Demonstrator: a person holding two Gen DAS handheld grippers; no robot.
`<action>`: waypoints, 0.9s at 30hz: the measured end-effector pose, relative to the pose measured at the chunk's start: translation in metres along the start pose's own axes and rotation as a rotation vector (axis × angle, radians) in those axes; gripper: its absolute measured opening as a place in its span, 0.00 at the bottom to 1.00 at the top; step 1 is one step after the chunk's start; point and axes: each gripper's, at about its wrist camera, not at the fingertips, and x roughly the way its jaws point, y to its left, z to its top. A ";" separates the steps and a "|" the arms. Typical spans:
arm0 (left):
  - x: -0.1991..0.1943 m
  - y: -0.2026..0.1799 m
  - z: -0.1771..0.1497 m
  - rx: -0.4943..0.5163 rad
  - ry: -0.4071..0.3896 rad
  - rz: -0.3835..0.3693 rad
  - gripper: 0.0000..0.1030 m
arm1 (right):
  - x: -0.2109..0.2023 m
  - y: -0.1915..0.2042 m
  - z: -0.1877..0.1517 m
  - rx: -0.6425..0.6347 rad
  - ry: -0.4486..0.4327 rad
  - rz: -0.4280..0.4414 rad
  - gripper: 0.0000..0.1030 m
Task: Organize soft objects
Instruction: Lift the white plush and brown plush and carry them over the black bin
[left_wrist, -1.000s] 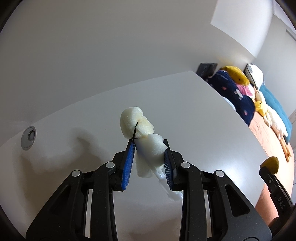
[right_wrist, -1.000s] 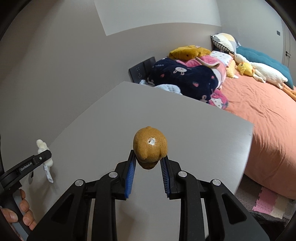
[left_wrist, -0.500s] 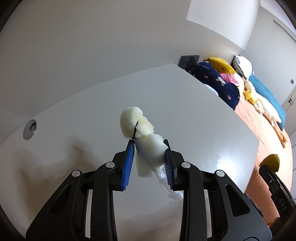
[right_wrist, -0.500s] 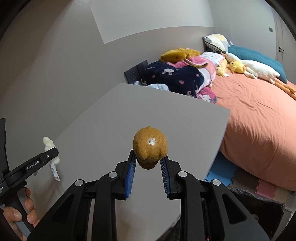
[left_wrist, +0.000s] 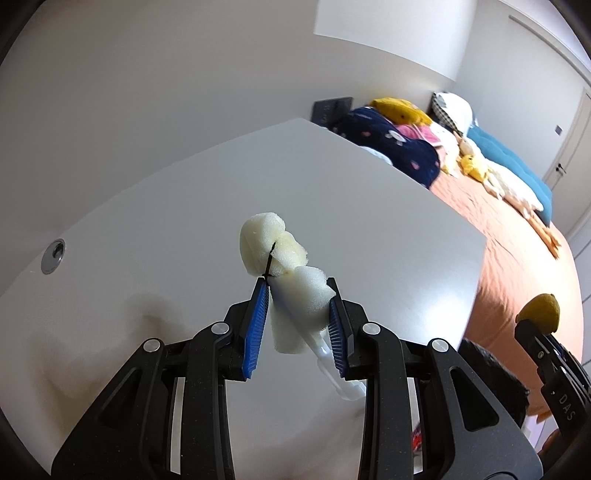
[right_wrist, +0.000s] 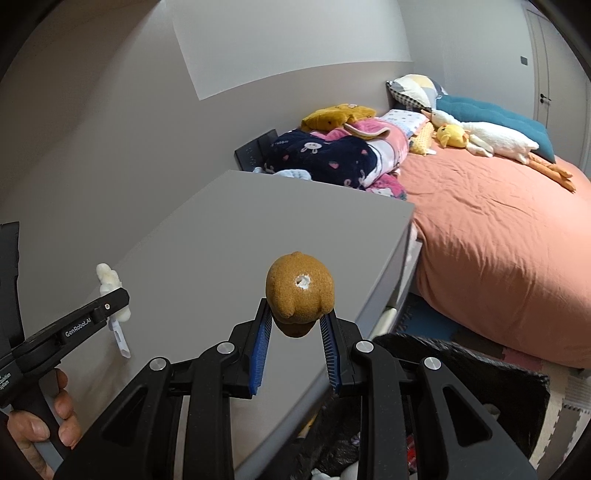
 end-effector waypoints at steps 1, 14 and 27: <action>-0.002 -0.004 -0.003 0.008 0.001 -0.005 0.30 | -0.003 -0.003 -0.003 0.003 -0.001 -0.004 0.27; -0.017 -0.054 -0.033 0.134 0.003 -0.075 0.30 | -0.044 -0.032 -0.030 0.051 -0.036 -0.059 0.27; -0.033 -0.115 -0.063 0.288 -0.001 -0.174 0.31 | -0.086 -0.073 -0.053 0.114 -0.086 -0.151 0.28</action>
